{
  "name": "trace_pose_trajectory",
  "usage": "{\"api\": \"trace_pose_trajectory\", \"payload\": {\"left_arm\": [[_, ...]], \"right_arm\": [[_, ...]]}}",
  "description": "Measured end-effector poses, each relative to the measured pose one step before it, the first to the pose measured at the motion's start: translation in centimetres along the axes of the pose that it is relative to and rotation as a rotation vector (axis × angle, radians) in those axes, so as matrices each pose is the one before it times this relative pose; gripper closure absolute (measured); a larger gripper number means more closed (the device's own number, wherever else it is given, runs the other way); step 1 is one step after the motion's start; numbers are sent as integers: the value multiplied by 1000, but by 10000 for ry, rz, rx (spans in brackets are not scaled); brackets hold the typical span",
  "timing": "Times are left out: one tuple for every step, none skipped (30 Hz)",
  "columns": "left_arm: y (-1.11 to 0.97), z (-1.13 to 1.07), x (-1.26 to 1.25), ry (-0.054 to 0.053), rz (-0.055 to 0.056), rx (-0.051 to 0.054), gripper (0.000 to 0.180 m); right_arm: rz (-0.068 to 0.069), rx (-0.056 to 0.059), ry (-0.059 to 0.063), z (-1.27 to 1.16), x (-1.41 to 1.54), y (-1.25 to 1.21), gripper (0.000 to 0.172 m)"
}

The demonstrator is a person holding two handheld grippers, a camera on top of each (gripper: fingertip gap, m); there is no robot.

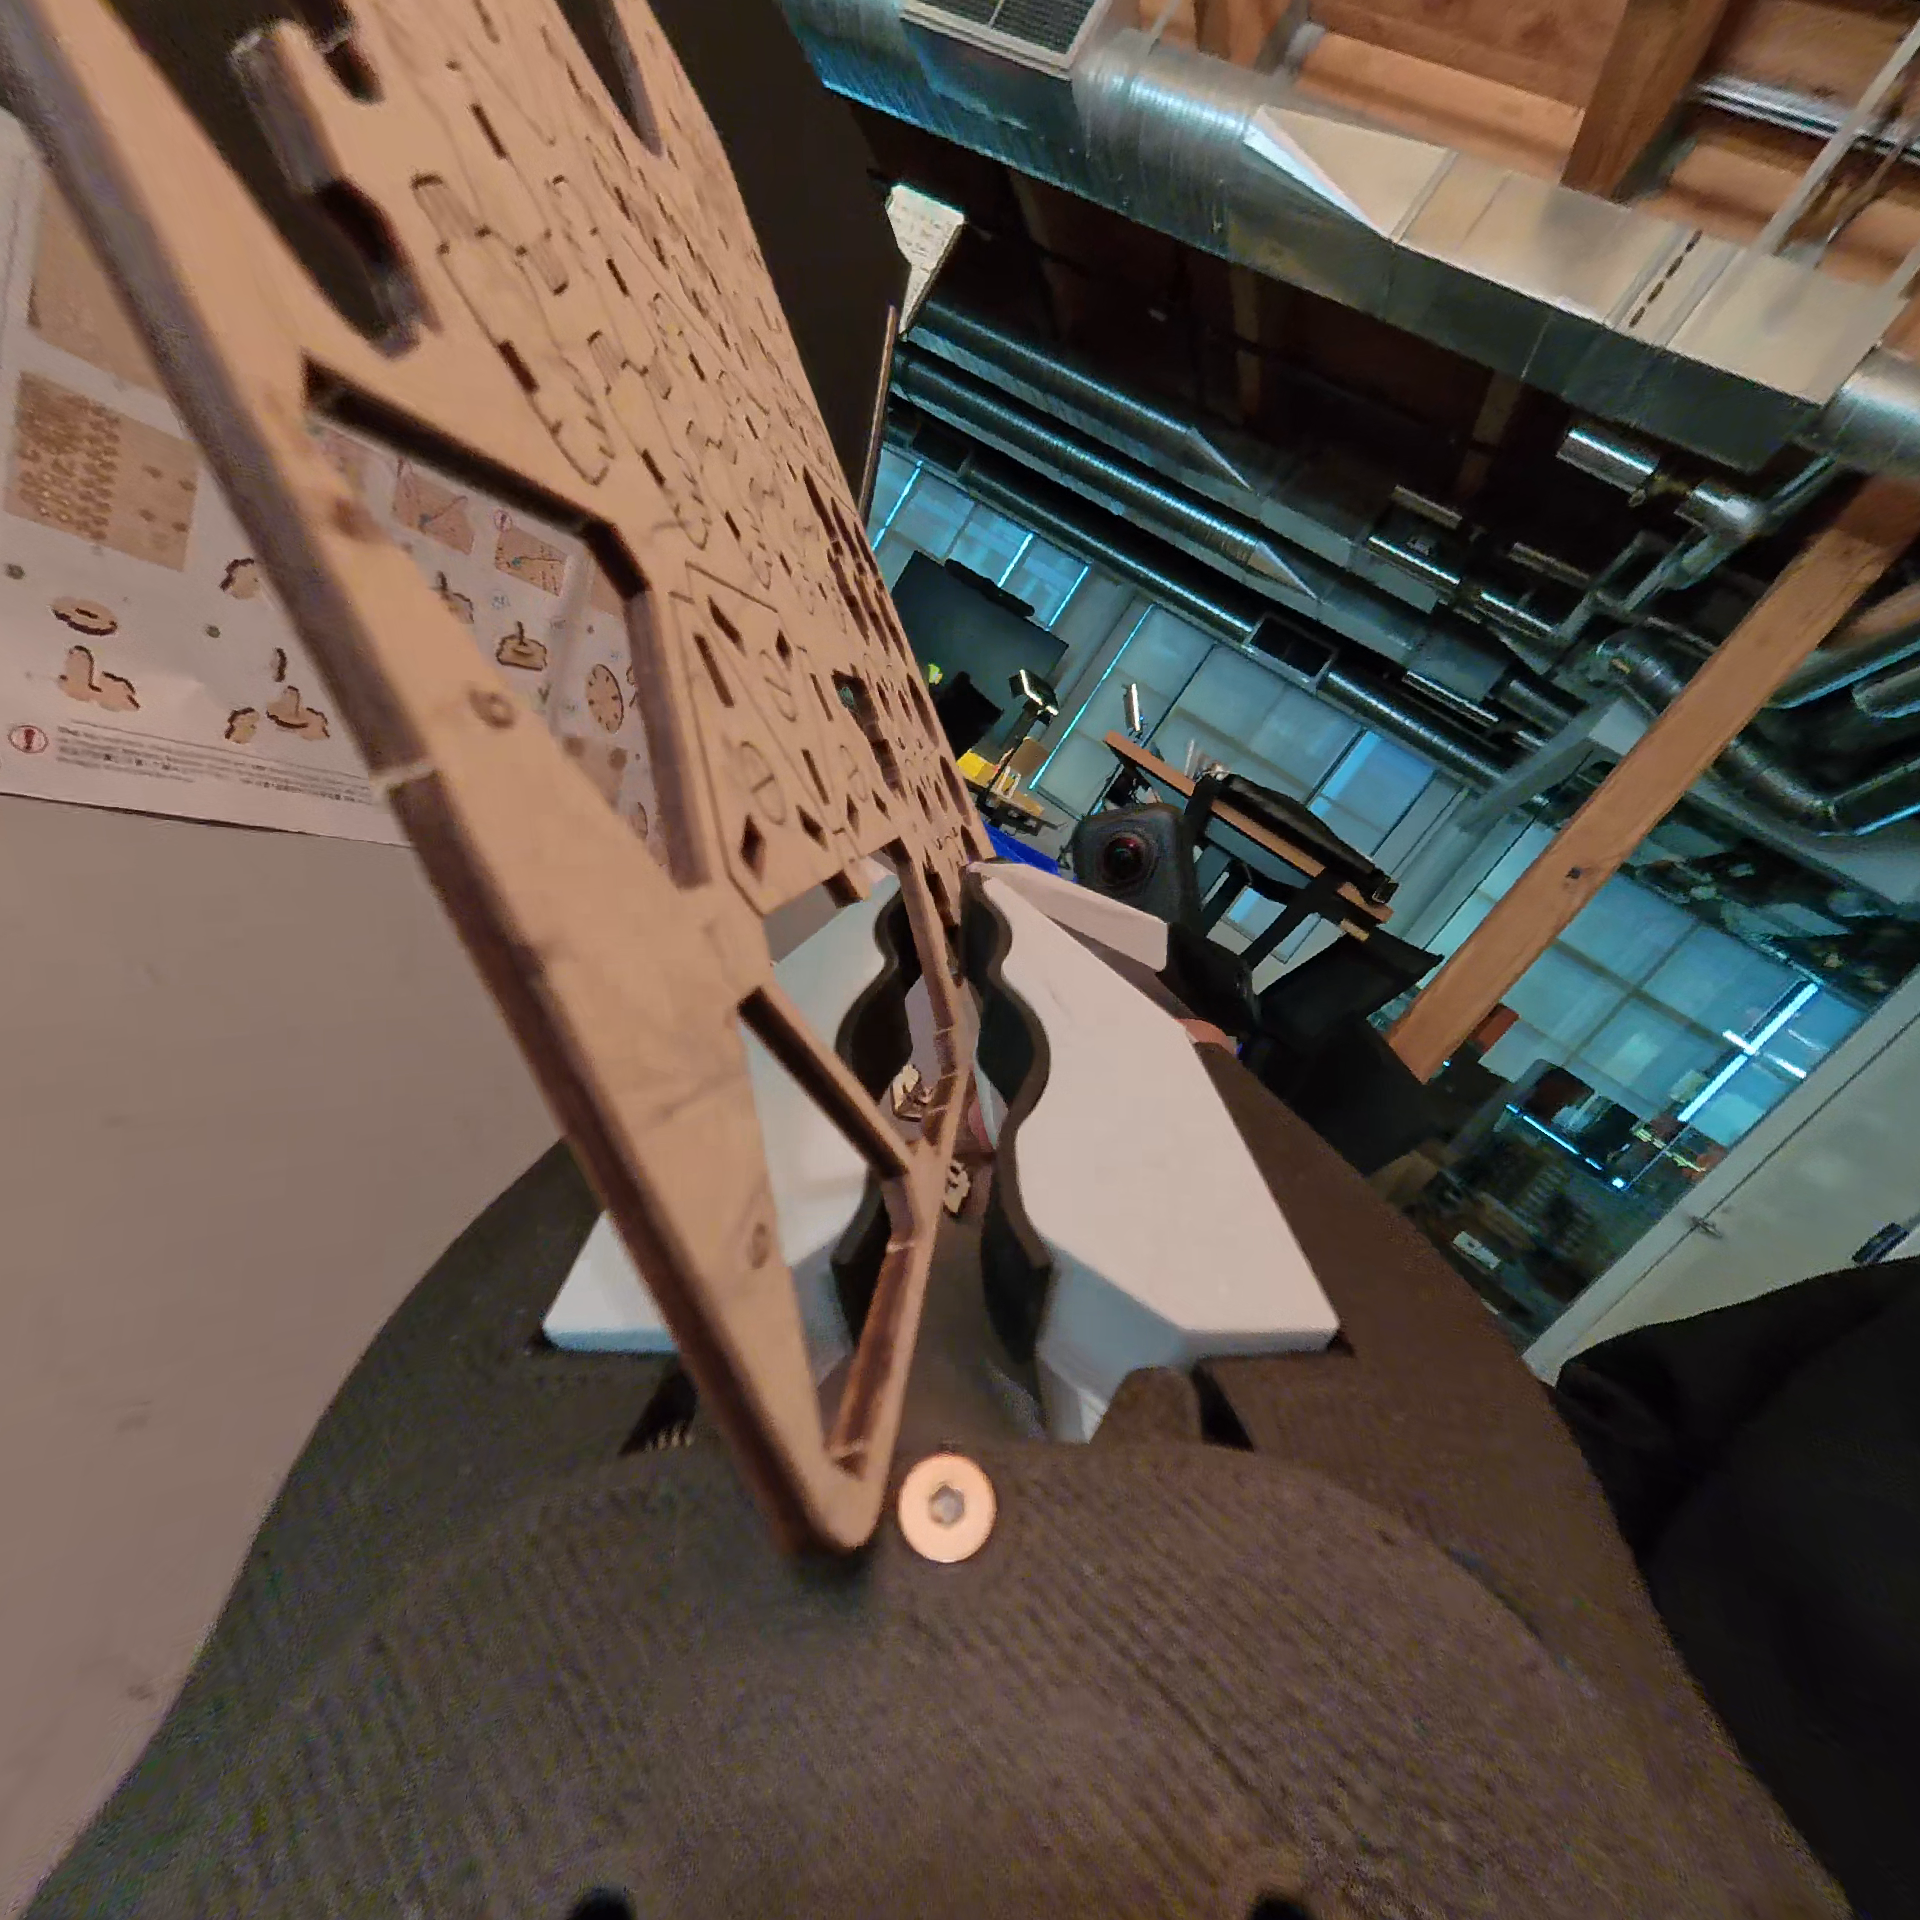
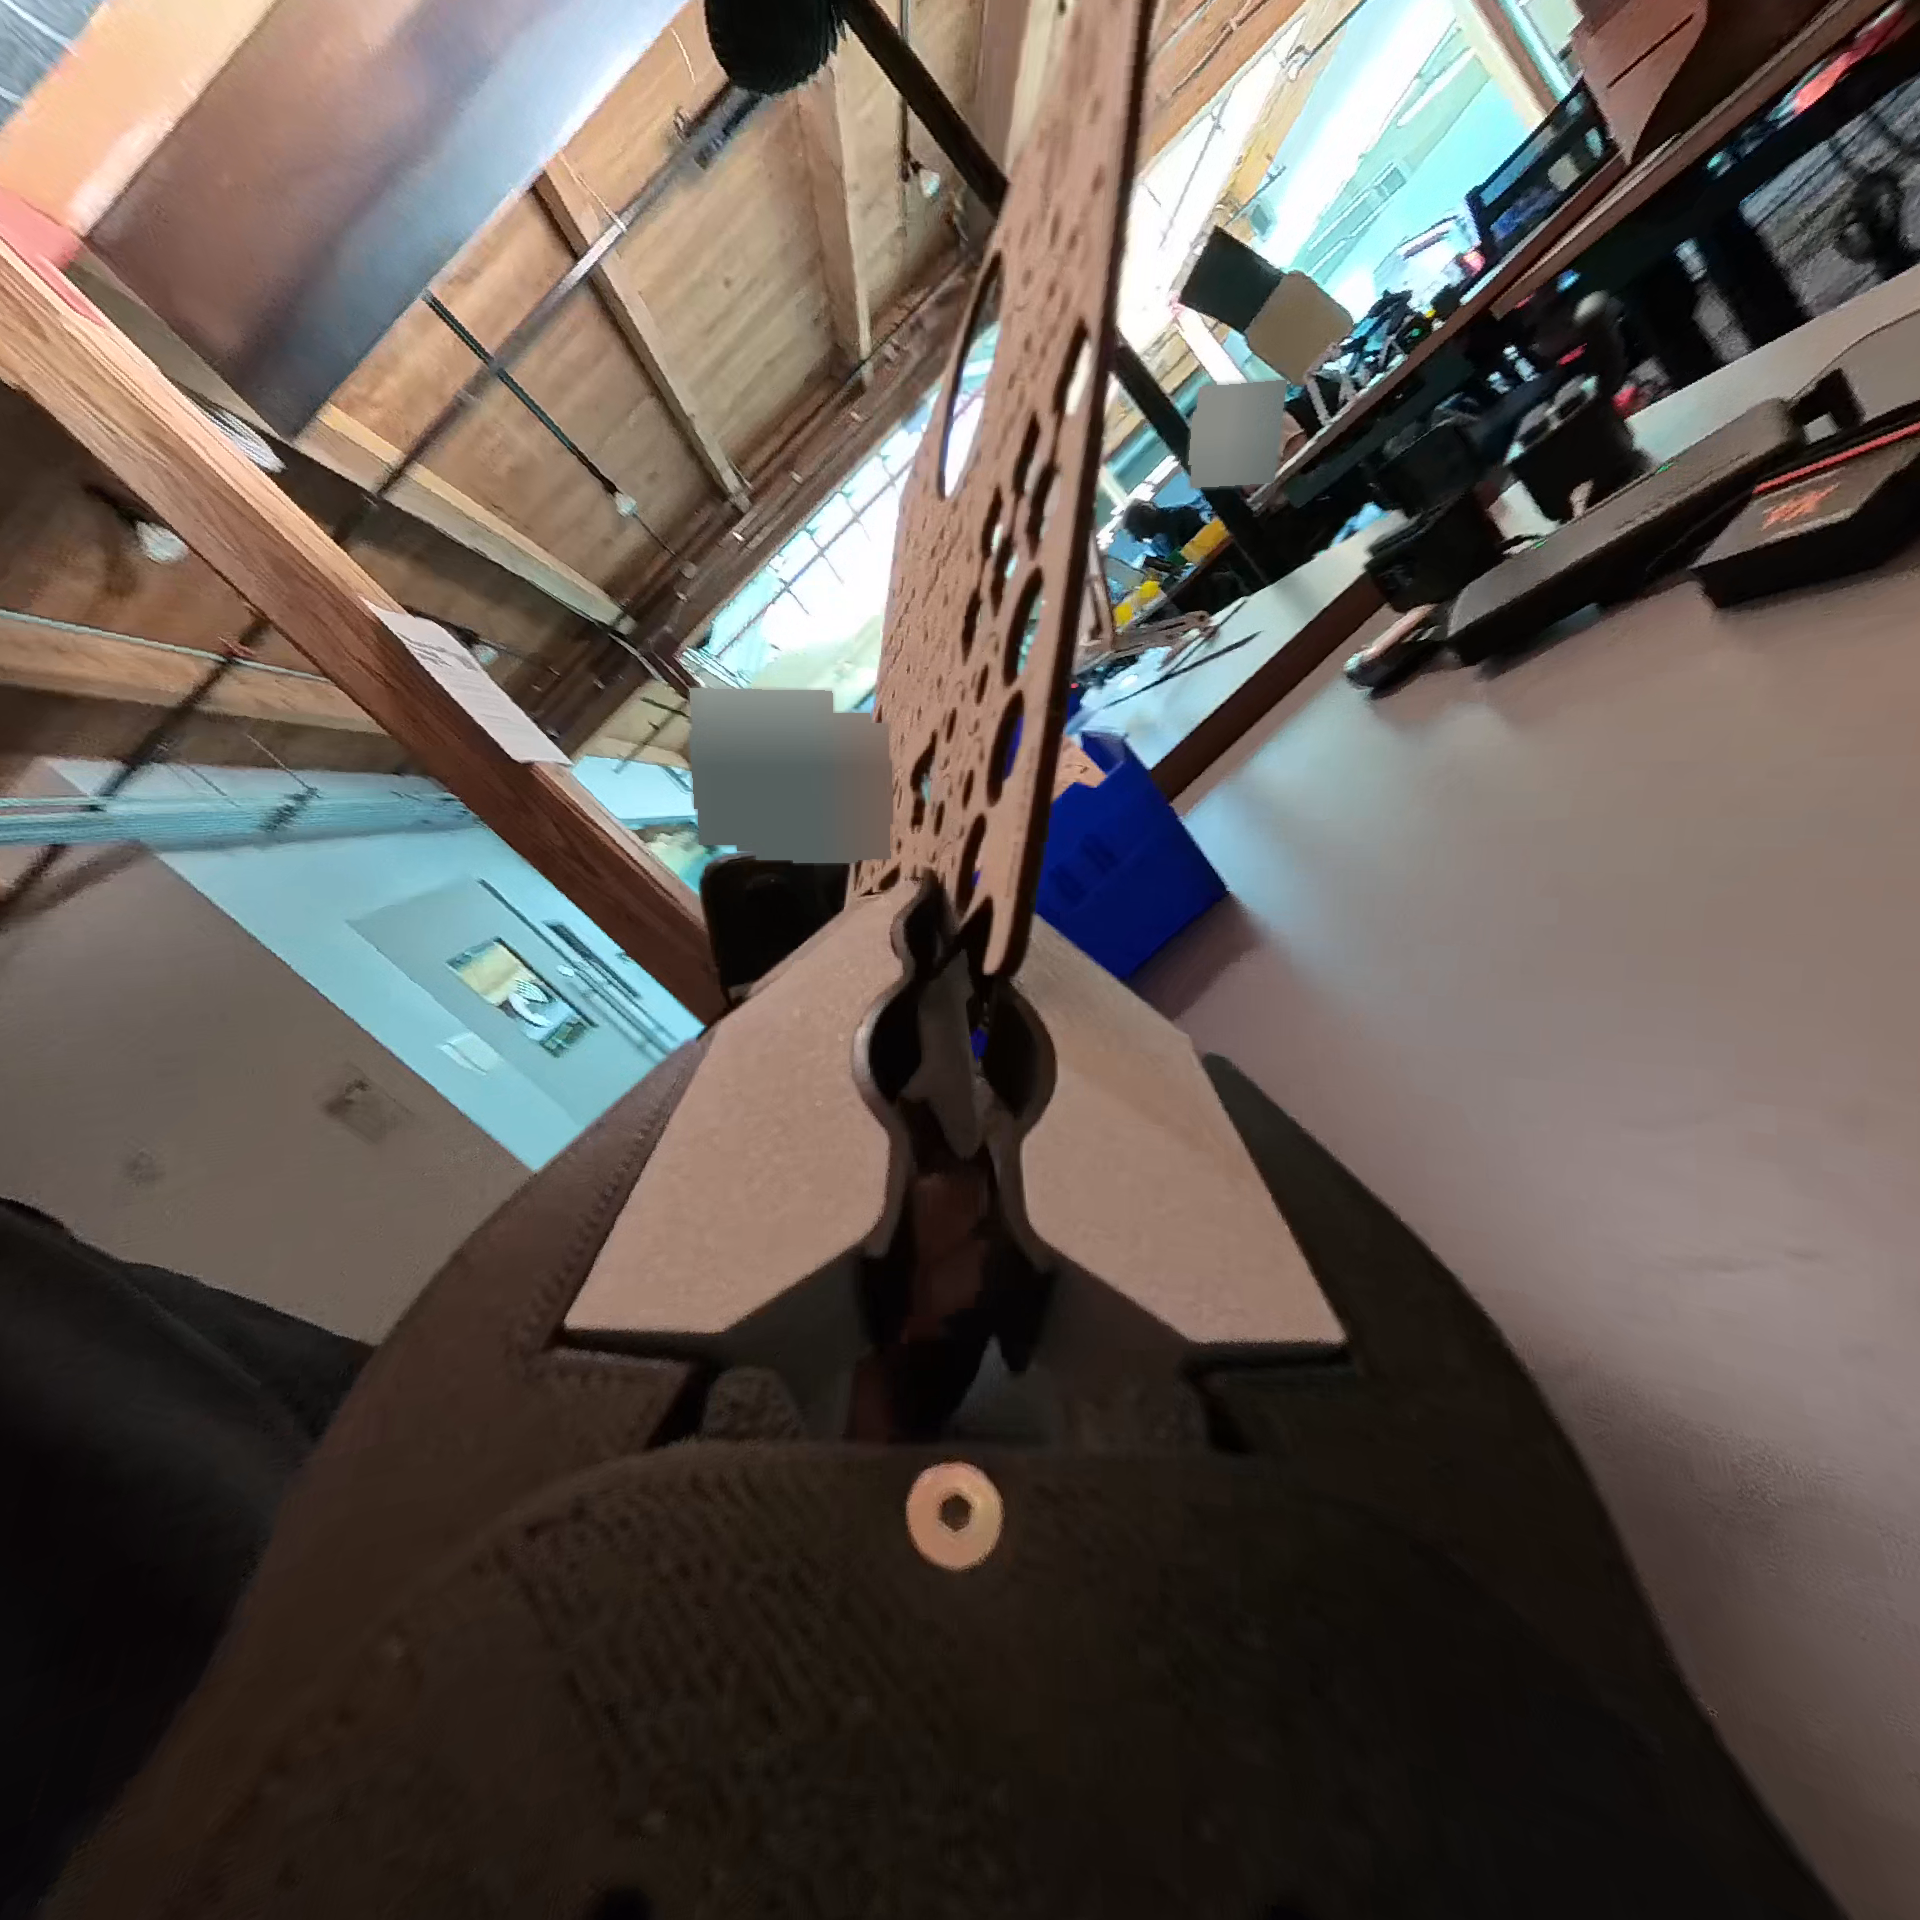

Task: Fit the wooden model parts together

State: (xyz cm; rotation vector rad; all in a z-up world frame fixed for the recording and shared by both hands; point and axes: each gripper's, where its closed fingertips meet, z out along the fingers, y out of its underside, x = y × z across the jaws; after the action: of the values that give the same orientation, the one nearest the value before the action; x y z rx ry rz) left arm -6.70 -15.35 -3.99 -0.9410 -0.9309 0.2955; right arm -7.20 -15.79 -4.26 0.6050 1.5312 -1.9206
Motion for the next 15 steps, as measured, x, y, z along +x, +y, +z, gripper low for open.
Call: {"api": "trace_pose_trajectory", "payload": {"left_arm": [[-9,-19,-5,-20,25,4,174],[-10,-13,-21,-51,59,-3,174],[8,-21,-57,-62,55,-11,174],[7,-17,-67,-34,-5,-2,174],[-13,-6,-31,-3,-20,13,174],[-1,2,23,14,12,6,174],[-55,0,99,49,30,25,174],[5,12,30,-7,41,-3,174],[0,13,1,-12,32,-4,174],[-83,15,75,72,-7,42,173],[-166,-11,175,191,-100,110,175],[-34,-32,-23,96,-166,61,177],[-26,-48,2,53,-64,64,178],[-42,-45,-39,-52,104,22,179],[56,-8,-33,-112,276,-104,180]], "right_arm": [[-154,-44,108,21,-4,17,169],[-72,-22,58,26,17,10,169],[-52,-16,48,31,32,18,168],[-31,-15,40,25,47,17,168],[-37,-13,36,28,25,21,168],[-56,-3,26,-3,-31,-24,168],[-25,13,-13,-10,-75,-26,168],[35,33,-29,-13,-41,-35,168],[40,56,5,-5,6,-18,168],[-111,128,5,26,-64,-105,167],[-304,197,31,51,-60,-136,166],[-189,142,67,58,76,-6,164],[174,61,-15,58,126,71,161],[433,41,-88,5,167,17,160],[526,12,-47,-24,297,1,155]]}}
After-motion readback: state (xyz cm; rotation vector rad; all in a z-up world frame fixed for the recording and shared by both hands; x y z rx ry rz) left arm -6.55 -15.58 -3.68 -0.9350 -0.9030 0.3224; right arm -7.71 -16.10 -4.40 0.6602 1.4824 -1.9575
